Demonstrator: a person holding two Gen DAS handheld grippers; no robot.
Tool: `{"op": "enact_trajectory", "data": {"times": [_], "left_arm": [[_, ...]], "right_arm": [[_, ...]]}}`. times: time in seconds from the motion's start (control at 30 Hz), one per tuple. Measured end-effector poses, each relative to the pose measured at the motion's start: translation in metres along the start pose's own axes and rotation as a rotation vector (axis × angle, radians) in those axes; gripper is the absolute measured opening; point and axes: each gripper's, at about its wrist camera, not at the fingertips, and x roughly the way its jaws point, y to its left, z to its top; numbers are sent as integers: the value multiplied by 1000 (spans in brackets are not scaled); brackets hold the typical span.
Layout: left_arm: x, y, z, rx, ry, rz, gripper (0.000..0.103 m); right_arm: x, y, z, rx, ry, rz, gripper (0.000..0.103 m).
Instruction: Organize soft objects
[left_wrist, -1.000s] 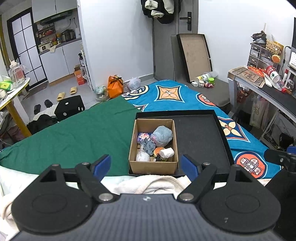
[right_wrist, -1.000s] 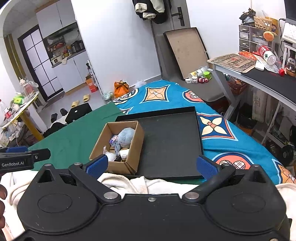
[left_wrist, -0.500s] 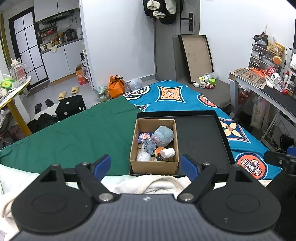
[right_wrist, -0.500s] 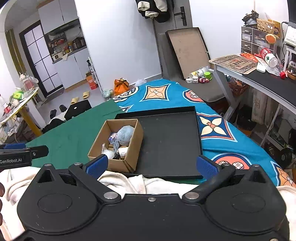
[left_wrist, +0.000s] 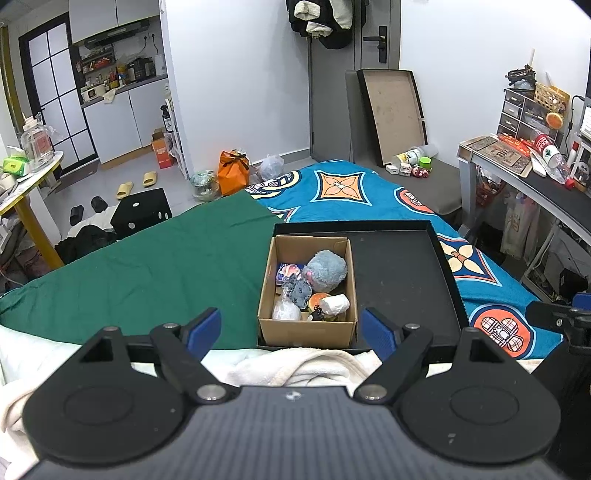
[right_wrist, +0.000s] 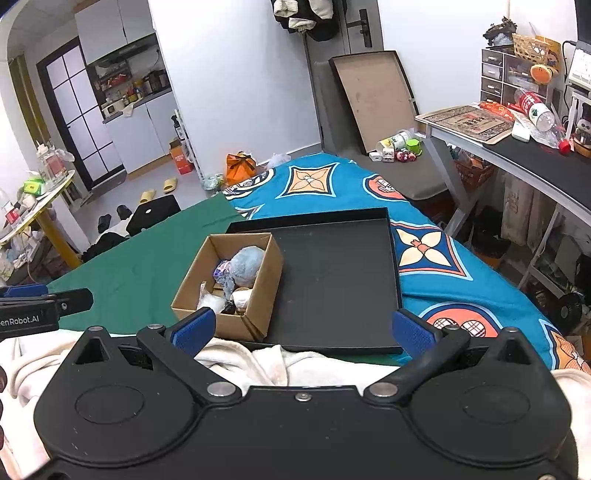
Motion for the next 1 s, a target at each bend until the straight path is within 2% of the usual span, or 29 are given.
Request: {"op": "enact_trajectory", "data": {"times": [1.0], "left_arm": [[1, -7, -4, 18, -2, 6, 82]], "right_arm": [[-2, -4, -2, 2, -15, 25, 103]]}}
